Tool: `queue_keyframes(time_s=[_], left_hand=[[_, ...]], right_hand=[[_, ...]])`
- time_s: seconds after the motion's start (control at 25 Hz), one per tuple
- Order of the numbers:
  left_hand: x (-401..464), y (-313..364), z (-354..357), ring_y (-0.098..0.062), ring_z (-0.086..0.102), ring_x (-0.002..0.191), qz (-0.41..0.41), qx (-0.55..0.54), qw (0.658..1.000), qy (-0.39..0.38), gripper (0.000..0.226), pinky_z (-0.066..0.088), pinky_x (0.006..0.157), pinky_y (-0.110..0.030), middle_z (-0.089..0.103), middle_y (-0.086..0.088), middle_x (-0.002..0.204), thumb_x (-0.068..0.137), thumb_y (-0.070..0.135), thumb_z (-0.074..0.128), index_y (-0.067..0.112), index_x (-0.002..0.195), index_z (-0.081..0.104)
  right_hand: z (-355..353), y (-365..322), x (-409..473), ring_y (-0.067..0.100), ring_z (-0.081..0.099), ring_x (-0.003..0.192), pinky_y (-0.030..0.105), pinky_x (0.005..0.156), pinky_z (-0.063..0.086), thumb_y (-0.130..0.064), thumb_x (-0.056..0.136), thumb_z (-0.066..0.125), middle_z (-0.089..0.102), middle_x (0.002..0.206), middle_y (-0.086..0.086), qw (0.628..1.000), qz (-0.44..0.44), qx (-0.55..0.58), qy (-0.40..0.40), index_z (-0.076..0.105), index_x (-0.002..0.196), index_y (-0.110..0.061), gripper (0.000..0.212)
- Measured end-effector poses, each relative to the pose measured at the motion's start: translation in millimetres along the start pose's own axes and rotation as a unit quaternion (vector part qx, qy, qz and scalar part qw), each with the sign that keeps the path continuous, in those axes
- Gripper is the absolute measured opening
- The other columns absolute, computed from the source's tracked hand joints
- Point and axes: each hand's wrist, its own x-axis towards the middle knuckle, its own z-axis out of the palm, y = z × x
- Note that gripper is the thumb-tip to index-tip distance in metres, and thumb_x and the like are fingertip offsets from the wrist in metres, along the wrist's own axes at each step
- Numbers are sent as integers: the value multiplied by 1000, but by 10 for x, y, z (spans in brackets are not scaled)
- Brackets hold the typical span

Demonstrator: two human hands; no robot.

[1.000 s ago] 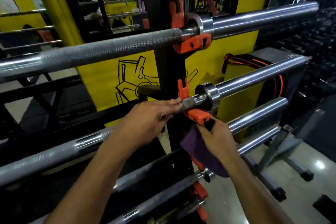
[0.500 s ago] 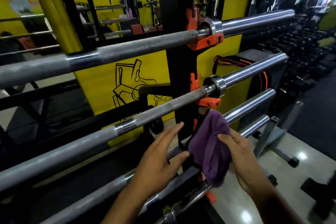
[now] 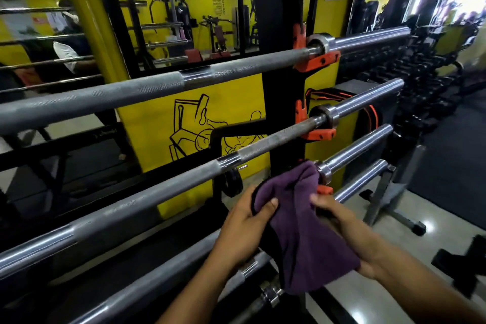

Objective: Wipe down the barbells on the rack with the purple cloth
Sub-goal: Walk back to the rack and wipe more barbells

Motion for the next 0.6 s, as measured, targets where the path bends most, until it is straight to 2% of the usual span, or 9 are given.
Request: queue_keyframes(time_s=[0.04, 0.08, 0.12, 0.2, 0.32, 0.4, 0.48, 0.56, 0.6], left_hand=[[23, 34, -39, -16, 66, 105, 10, 18, 1000, 4, 29, 50, 97, -51, 70, 8, 108, 90, 44, 63, 30, 116, 62], [54, 75, -86, -13, 65, 104, 23, 33, 999, 6, 28, 50, 96, -49, 70, 9, 107, 91, 43, 63, 30, 115, 61], [82, 126, -141, -11, 65, 104, 41, 50, 998, 0, 27, 50, 97, -47, 69, 11, 109, 92, 40, 64, 30, 116, 61], [114, 228, -292, -7, 59, 114, 106, 167, 980, -18, 37, 48, 102, -39, 63, 15, 122, 93, 40, 64, 32, 129, 56], [138, 379, -611, -10, 43, 126, 225, 430, 874, 7, 57, 41, 103, -26, 45, 8, 142, 97, 45, 55, 29, 150, 39], [175, 473, -811, -15, 44, 127, 282, 494, 822, -15, 57, 46, 98, -31, 45, 4, 147, 98, 36, 54, 24, 151, 38], [234, 522, -979, -20, 49, 126, 308, 537, 785, -34, 56, 47, 98, -34, 48, 0, 148, 97, 30, 53, 21, 151, 40], [284, 565, -1118, -22, 45, 135, 278, 563, 775, -68, 59, 40, 103, -31, 39, 0, 156, 100, 27, 51, 24, 155, 31], [299, 549, -1185, -21, 39, 141, 256, 568, 776, -97, 63, 35, 106, -28, 31, 2, 160, 101, 24, 51, 26, 157, 24]], right_hand=[[70, -45, -62, 30, 75, 93, 39, 74, 63, -50, 60, 89, 74, 110, 18, 999, 3, 28, -16, 79, 107, -7, 64], [128, -55, -112, 32, 74, 98, 41, 81, 63, -50, 72, 83, 73, 114, 20, 999, 5, 29, -23, 76, 112, -4, 61], [169, -52, -92, 33, 73, 100, 41, 85, 62, -42, 84, 76, 72, 115, 21, 1000, 4, 2, -11, 72, 118, -2, 53], [226, -89, -50, 31, 74, 94, 37, 81, 62, -24, 89, 70, 75, 108, 19, 991, -20, -104, 78, 66, 121, -1, 40], [135, -442, 36, 24, 75, 86, 31, 72, 55, -21, 96, 64, 78, 97, 11, 944, -118, -221, 214, 70, 111, -8, 20], [46, -825, 106, 17, 71, 95, 28, 75, 48, -28, 102, 57, 75, 102, -2, 867, -253, -292, 315, 67, 112, -21, 16], [-11, -1066, 327, 15, 59, 111, 28, 89, 41, -32, 105, 51, 64, 119, -6, 773, -351, -398, 347, 56, 132, -26, 28], [-82, -1078, 695, 22, 46, 131, 37, 108, 34, -34, 103, 51, 51, 141, 5, 699, -352, -542, 306, 41, 149, -20, 49], [-137, -1031, 897, 28, 37, 142, 46, 116, 27, -41, 101, 49, 42, 153, 8, 653, -302, -633, 285, 34, 154, -23, 58]])
